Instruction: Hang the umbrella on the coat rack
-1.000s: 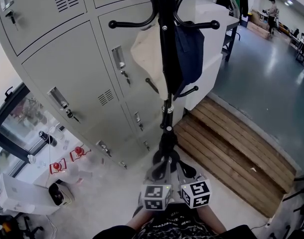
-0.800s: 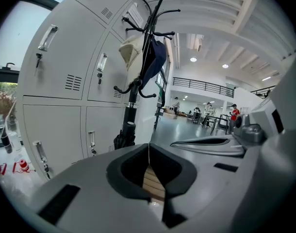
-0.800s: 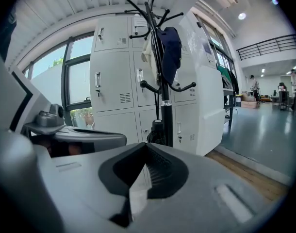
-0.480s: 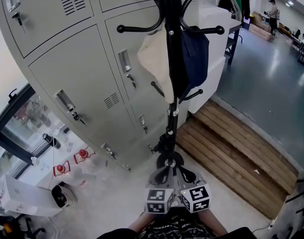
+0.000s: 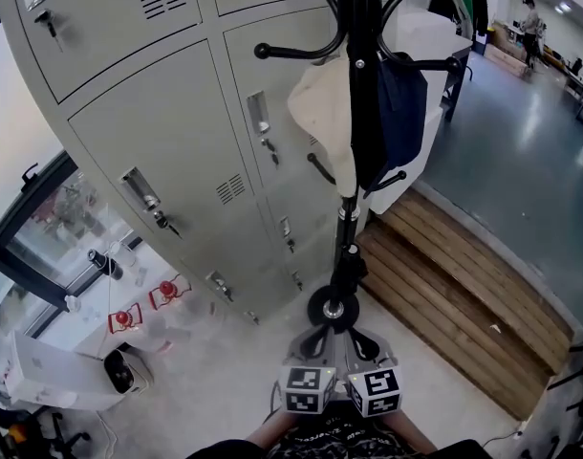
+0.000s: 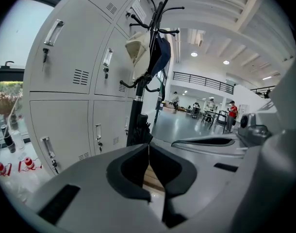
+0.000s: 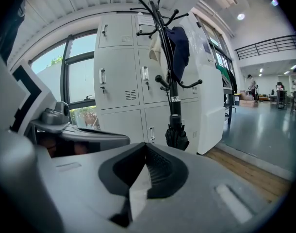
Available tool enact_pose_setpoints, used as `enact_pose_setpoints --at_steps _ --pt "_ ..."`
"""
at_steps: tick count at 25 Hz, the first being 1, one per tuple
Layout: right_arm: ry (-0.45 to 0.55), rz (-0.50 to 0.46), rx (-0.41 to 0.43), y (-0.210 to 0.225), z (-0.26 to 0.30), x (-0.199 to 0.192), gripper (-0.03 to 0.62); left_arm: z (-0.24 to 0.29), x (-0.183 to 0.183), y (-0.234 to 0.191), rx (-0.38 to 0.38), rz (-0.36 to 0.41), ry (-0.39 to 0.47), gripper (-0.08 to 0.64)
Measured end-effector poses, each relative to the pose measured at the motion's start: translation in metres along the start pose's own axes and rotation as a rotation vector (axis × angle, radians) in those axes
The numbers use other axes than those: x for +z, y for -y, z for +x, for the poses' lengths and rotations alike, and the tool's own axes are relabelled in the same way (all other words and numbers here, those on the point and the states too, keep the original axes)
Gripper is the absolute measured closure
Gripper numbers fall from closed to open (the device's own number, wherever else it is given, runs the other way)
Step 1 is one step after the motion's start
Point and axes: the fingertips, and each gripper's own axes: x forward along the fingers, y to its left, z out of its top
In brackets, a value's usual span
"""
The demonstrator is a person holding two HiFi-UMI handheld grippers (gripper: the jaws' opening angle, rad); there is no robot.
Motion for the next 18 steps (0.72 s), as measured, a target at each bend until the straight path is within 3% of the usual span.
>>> enact_pose_setpoints --at_steps 6,18 --pt "0.000 0.005 0.020 -0.010 0.001 0.000 0.589 -0.005 0.000 0.010 -0.073 0.027 0.005 0.546" --pt "0.022 -0.039 -0.025 -0.009 0.001 0.005 0.591 -0.005 0.004 0.001 -0.073 0.046 0.028 0.546"
